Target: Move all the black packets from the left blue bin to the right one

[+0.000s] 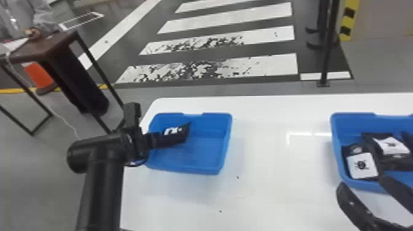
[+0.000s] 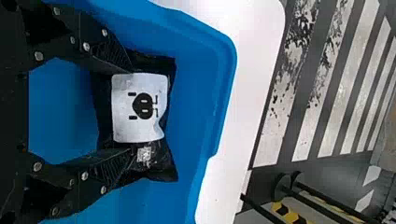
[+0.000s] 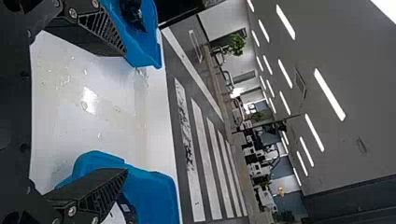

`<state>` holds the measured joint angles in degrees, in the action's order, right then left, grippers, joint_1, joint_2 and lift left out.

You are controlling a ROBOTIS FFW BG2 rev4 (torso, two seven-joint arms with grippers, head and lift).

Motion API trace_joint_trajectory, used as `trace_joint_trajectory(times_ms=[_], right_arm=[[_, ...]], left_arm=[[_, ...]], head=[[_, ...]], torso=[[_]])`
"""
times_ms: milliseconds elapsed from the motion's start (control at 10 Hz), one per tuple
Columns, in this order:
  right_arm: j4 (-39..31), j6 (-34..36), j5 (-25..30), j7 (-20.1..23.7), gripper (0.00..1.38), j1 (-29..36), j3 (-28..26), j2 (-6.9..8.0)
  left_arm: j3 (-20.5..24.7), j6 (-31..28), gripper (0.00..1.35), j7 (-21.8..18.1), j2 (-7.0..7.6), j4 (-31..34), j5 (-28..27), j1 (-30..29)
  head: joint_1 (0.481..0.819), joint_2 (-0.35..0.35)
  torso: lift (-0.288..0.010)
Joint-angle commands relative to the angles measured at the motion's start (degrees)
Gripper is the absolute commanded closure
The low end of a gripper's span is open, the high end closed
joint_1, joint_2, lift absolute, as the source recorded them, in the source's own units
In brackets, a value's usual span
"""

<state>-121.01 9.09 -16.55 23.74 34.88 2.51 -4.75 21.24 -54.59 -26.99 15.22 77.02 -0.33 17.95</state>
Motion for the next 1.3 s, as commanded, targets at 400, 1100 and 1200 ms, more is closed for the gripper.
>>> trace_joint_trajectory(times_ms=[400,1100,1200], right_arm=[[0.4,0.6,-0.9,0.3,0.15,0.0,-0.1,-0.09],[0.4,1.2,-1.5,0.7,0.16,0.0,-0.1,-0.26],[0.4,1.3,-1.6,0.7,0.16,0.0,-0.1,-0.26]], left_arm=[[-0.3,6.1,1.21,-1.7,0.34,-0.2,-1.5,-2.6],[-1.1,9.9,1.21,-5.2,-1.86,21.8,3.0,-15.4],[-1.4,9.0,1.21,-4.8,-1.86,21.9,1.8,-15.0]], head=[[0.695,0.350],[0.695,0.350],[0.695,0.340]], torso=[[-0.140],[-0.140],[-0.140]])
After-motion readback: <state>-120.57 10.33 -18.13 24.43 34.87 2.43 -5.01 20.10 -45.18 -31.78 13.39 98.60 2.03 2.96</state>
